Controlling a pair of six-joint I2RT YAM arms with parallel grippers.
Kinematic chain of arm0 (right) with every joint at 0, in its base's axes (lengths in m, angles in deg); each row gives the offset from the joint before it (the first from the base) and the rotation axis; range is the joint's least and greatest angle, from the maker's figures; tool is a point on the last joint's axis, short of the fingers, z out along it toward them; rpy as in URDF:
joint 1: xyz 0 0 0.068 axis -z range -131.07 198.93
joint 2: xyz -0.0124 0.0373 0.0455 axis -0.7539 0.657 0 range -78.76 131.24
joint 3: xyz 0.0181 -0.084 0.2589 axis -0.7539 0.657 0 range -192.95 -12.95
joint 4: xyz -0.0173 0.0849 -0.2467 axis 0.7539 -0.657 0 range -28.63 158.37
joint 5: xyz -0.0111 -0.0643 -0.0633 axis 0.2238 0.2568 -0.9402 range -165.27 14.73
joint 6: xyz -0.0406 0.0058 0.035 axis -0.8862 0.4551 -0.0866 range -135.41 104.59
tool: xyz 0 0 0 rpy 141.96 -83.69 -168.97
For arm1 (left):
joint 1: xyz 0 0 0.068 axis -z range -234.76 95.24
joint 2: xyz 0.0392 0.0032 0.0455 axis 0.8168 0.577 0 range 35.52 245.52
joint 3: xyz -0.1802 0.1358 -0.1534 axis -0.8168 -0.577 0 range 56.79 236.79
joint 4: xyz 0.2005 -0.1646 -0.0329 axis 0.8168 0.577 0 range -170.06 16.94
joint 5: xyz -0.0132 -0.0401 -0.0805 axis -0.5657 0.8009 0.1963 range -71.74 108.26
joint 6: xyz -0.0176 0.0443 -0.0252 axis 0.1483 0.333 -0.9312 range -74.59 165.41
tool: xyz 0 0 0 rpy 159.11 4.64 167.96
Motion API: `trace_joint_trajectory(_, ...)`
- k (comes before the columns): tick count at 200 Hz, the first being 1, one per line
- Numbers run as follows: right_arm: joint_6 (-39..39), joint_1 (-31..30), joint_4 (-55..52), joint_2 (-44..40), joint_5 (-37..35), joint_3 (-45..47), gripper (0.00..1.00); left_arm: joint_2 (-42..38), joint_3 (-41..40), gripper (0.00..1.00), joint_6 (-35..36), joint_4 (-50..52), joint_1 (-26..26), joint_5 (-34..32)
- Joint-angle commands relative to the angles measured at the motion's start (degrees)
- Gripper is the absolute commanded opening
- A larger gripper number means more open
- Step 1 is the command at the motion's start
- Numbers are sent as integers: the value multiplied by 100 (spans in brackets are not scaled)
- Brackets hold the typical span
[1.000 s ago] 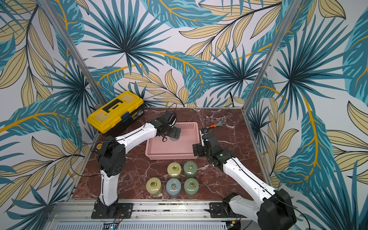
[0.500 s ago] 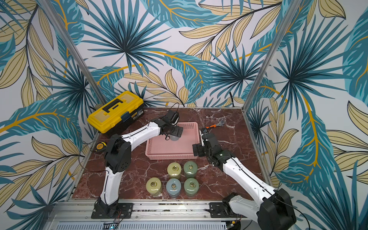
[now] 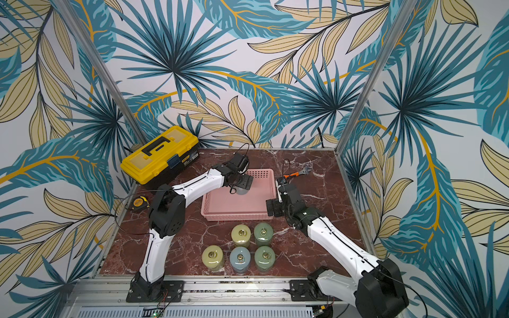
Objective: Take the tea canister out of the basket
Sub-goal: Pick up the tea canister from the basket.
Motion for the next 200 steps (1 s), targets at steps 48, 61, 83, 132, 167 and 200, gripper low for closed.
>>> trace_joint_trajectory(48,-25,14,60,32,2,84,99,17,278,65,22,-18,-1,-11)
trace_joint_trajectory(61,-23,14,61,23,2,96,99,-35,270,59,22,0,4,-37)
trace_joint_trajectory(83,-17,14,60,40,-1,95,99,-198,260,52,47,28,5,67)
trace_joint_trajectory(132,-7,18,68,50,7,92,99,-746,60,48,-4,71,15,229)
trace_joint_trajectory(167,-6,14,68,41,-5,104,99,-1017,-43,46,15,211,12,230)
trace_joint_trajectory(200,-1,14,75,23,-36,108,99,-1230,-178,46,31,291,16,207)
